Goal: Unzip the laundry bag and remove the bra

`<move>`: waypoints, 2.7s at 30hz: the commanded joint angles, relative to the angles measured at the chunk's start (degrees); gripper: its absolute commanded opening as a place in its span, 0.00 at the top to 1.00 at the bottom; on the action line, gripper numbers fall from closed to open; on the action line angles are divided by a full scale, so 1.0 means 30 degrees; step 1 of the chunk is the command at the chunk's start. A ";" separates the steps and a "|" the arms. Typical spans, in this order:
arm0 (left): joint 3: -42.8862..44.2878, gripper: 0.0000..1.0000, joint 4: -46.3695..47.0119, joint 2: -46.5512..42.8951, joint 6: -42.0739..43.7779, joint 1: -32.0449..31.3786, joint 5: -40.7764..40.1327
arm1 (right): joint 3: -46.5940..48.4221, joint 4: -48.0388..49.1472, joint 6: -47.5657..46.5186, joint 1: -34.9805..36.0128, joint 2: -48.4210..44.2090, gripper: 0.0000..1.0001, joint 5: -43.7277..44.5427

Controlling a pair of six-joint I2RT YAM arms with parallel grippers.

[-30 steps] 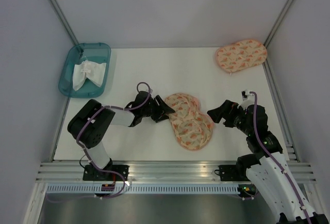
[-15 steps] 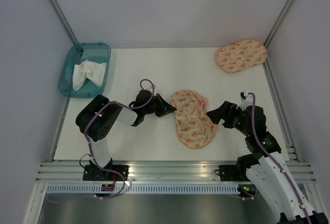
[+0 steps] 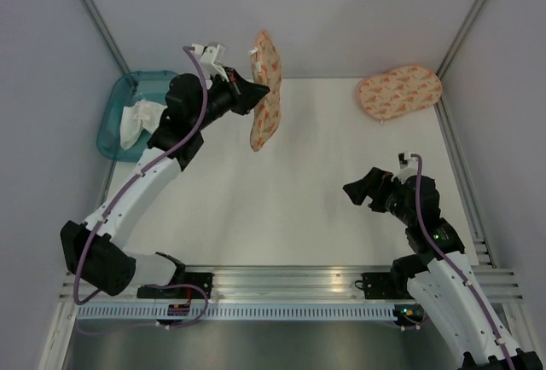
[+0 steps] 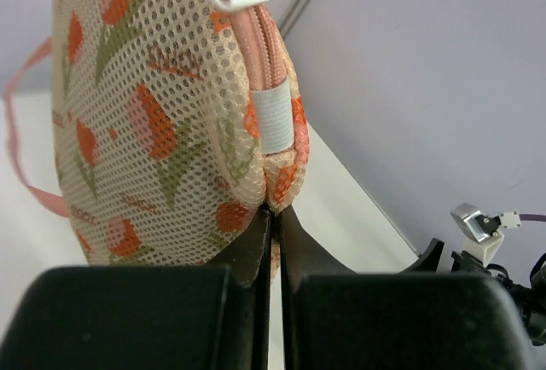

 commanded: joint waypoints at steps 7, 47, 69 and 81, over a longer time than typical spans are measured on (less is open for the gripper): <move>0.2045 0.98 -1.0162 0.2506 0.9081 -0.5117 -0.4450 | 0.0276 0.0699 0.0058 0.0101 0.0188 0.02 0.1137; -1.1554 0.00 -0.1902 -0.4485 -0.0584 -1.9567 -1.1754 | 0.2562 -0.0766 -0.1700 0.0101 0.1536 0.02 0.3569; -1.2024 0.98 1.3359 0.5059 -0.7408 -1.7549 -0.3703 | 0.2181 -0.0649 -0.1876 0.0101 0.1712 0.18 0.1839; -1.3141 0.98 1.4184 0.7962 -0.7882 -1.2429 -0.4378 | 0.2094 -0.0796 -0.2111 0.0101 0.1565 0.17 0.1752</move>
